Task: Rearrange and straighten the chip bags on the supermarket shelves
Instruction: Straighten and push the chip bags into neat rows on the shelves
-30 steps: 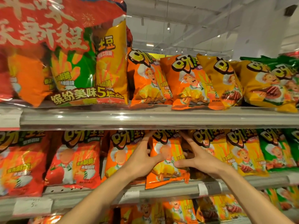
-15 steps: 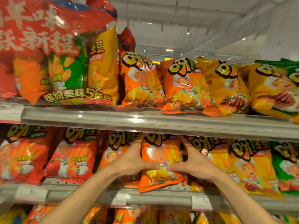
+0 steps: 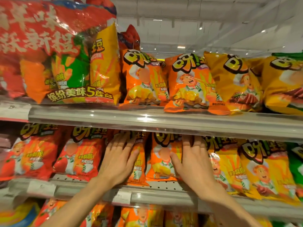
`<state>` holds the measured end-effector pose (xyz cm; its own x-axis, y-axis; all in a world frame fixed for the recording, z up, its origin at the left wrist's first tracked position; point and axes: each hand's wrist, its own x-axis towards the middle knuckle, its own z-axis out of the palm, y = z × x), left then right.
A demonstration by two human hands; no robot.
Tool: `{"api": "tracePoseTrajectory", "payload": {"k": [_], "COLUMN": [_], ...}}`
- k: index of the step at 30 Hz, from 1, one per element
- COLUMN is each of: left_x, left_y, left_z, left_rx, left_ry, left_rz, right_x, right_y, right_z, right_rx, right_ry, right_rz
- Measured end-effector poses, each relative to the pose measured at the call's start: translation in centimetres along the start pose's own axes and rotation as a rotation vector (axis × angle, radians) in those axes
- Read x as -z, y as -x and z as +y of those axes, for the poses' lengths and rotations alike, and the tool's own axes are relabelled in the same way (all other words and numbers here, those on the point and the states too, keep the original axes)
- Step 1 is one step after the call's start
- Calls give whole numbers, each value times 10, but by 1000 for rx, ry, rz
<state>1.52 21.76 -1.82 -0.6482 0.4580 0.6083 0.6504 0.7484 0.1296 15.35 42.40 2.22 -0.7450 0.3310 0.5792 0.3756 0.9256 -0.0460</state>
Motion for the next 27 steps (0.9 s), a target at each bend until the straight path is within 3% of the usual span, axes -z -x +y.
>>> {"api": "tracePoseTrajectory", "payload": {"k": [2, 8, 27], "left_x": [-8, -15, -12], "left_y": [3, -1, 1], "left_z": [-2, -4, -13], "left_rx": [-40, -47, -129], "left_ry": [-32, -81, -76], "left_rz": [-26, -38, -1], "right_x": [-6, -31, -46], "right_y": [-1, -2, -1], "right_z": [-16, -50, -73], "right_rx": [30, 47, 47], "right_ry": [56, 132, 49], "right_rz": [71, -119, 36]}}
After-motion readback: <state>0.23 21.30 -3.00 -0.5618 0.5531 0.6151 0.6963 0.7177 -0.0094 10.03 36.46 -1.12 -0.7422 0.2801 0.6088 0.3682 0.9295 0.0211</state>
